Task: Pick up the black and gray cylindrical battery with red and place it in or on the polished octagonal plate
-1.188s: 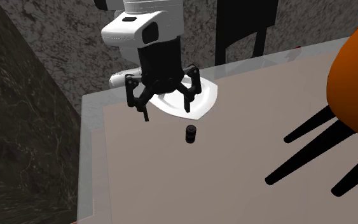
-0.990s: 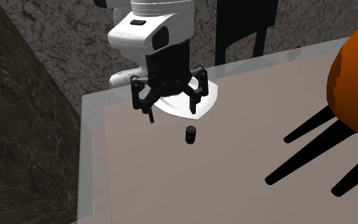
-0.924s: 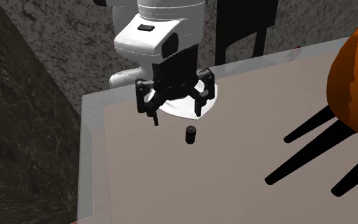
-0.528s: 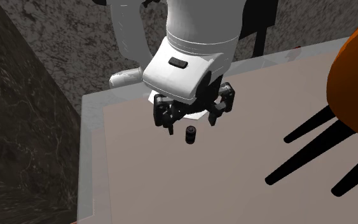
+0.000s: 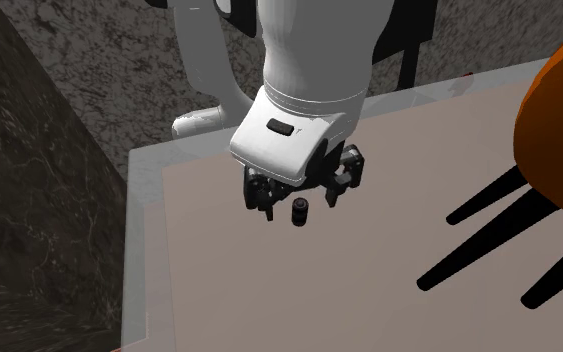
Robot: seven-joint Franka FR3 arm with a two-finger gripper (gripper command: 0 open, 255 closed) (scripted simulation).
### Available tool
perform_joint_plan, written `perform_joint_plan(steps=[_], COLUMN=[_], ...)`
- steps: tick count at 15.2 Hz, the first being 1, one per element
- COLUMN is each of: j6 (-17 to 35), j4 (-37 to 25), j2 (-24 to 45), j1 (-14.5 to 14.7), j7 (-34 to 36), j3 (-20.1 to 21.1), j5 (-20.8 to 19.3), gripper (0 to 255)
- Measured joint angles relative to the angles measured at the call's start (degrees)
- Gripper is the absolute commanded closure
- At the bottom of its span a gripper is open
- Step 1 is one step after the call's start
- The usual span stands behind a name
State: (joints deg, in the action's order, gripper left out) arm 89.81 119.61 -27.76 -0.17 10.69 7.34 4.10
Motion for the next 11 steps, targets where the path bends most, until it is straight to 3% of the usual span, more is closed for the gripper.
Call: perform_joint_plan(steps=[2,3,11], j6=[0.04,0.04,0.07], j4=[0.03,0.03,0.02], j2=[0.01,0.01,-0.02], j1=[0.0,0.0,0.0], j7=[0.0,0.0,-0.01], j3=[0.0,0.0,-0.01], j5=[0.0,0.0,0.0], gripper=[0,255,255])
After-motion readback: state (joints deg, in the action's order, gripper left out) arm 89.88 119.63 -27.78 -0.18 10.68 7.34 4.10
